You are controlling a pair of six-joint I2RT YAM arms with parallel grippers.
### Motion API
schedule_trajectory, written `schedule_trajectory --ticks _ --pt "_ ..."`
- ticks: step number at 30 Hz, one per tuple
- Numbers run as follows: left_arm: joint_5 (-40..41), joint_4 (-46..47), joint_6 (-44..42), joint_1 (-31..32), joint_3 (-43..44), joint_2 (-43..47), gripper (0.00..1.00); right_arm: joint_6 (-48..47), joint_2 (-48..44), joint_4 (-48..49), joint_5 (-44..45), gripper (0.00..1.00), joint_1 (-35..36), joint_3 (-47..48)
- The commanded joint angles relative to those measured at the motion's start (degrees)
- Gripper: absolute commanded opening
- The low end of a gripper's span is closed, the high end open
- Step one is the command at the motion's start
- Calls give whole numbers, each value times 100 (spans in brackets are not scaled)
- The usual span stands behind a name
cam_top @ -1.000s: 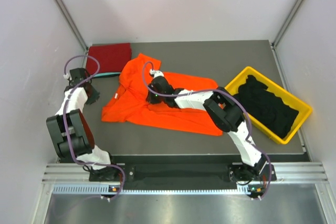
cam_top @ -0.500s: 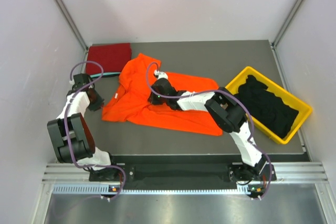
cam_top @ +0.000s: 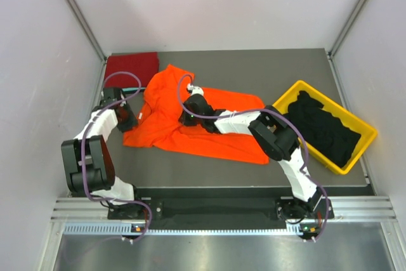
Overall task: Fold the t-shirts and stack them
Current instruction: Fold the tshirt
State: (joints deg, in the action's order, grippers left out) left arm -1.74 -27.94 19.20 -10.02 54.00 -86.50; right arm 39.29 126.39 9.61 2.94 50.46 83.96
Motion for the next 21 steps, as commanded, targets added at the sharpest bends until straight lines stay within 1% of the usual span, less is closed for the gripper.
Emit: schedule_trajectory --ticks 1,6,7,10,14,18,19,21 --pt "-195 438 -363 -9 172 -191 35 53 -378 243 58 0 -45 23" --pt "-344 526 -566 0 287 -508 36 53 -352 243 14 0 -53 15" --pt "-667 640 -654 0 269 -526 36 53 -343 252 14 0 -53 6" --pt "-1082 641 -681 9 321 -692 36 70 -325 270 -21 0 -71 -3" --pt "-925 588 -716 35 410 -851 32 70 -334 296 -39 0 -71 -47" --pt "-609 641 -734 114 471 -702 10 70 -378 349 -39 0 -80 -126" --pt "-574 641 -742 141 497 -693 0 70 -404 358 -48 0 -89 -143" --pt "-521 658 -760 167 559 -675 0 61 -422 375 -39 0 -97 -161"
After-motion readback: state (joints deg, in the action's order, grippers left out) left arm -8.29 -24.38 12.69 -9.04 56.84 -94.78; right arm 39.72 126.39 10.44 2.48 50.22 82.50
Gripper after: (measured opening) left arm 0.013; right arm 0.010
